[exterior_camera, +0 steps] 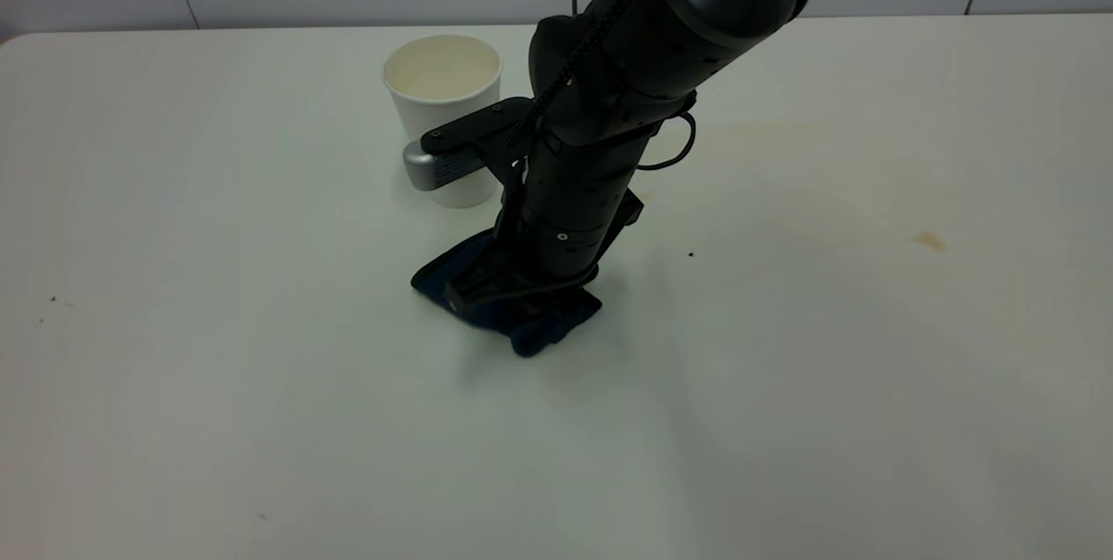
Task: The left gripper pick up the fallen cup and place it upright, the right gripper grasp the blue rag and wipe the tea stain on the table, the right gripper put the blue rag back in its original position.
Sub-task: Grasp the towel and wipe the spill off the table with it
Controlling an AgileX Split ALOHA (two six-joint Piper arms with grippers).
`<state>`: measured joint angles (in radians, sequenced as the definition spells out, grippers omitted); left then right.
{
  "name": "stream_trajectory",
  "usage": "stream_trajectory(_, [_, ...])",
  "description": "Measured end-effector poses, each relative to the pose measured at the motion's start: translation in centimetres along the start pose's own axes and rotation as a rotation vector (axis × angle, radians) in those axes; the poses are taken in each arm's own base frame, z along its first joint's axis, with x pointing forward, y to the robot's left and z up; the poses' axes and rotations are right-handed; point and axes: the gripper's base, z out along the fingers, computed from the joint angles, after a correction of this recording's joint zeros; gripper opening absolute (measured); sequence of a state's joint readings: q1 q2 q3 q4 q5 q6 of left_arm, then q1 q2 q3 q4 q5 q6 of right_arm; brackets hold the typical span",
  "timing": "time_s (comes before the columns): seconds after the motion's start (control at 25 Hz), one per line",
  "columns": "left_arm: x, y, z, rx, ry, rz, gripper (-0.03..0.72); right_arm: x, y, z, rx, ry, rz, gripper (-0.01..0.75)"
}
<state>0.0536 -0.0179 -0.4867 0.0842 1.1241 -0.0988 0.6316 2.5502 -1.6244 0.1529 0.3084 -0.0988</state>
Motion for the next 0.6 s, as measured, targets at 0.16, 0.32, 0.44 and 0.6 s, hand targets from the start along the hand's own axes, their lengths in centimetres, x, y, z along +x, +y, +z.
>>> stream_trajectory(0.16, [0.0,0.0,0.0,0.0,0.0,0.0,0.238,-0.2,-1.6,0.4,0.02,-0.046,0.03,0.059])
stream_trajectory(0.32, [0.0,0.0,0.0,0.0,0.0,0.0,0.238,-0.4,-2.7,0.5,0.037,-0.086,0.035,0.059])
stream_trajectory(0.44, [0.0,0.0,0.0,0.0,0.0,0.0,0.238,-0.6,-4.1,0.6,0.058,-0.117,0.04,0.059])
stream_trajectory(0.6, [0.0,0.0,0.0,0.0,0.0,0.0,0.238,-0.7,-7.0,0.7,0.098,-0.182,0.072,0.059])
